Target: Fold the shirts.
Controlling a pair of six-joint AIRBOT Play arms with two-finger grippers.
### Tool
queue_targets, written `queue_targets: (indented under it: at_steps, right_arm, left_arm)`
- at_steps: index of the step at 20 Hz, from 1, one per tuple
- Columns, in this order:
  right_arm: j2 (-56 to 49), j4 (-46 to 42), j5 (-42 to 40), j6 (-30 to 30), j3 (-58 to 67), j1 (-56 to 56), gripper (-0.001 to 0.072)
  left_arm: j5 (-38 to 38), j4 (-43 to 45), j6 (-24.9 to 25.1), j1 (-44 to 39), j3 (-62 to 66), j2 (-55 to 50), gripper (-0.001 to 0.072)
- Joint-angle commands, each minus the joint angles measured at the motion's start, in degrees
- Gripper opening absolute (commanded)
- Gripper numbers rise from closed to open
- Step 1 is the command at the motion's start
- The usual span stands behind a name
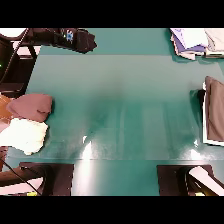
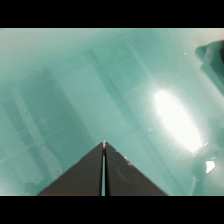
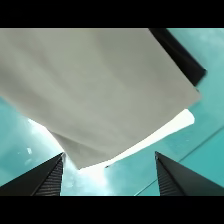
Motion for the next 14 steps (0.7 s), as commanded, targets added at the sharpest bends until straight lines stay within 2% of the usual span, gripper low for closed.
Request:
queue_targets:
  at_steps: [1, 6, 11, 12, 14]
  right_arm:
    - [0.4, 3.5, -1.9, 0.1, 2.4, 2.3, 0.0632]
    - [0.4, 16.5, -5.6, 0.0, 13.0, 20.3, 0.0628]
    - [0.4, 16.5, -13.7, 0.0, 17.1, 45.3, 0.0620]
    - [0.4, 16.4, -15.3, 0.0, 17.0, 49.4, 0.0585]
    - [0.4, 16.3, -16.7, -0.1, 17.0, 55.7, 0.0274]
  left_arm:
    - [0.0, 0.0, 0.1, 0.0, 0.0, -0.1, 0.0033]
    - [0.1, 0.0, -0.1, 0.0, 0.0, -0.1, 0.0033]
    - [0.2, 0.0, -0.1, 0.0, 0.0, -0.1, 0.0033]
    - [0.2, 0.0, -0.1, 0.0, 0.0, -0.1, 0.0033]
    - [0.2, -0.1, -0.1, 0.0, 0.0, -0.1, 0.0033]
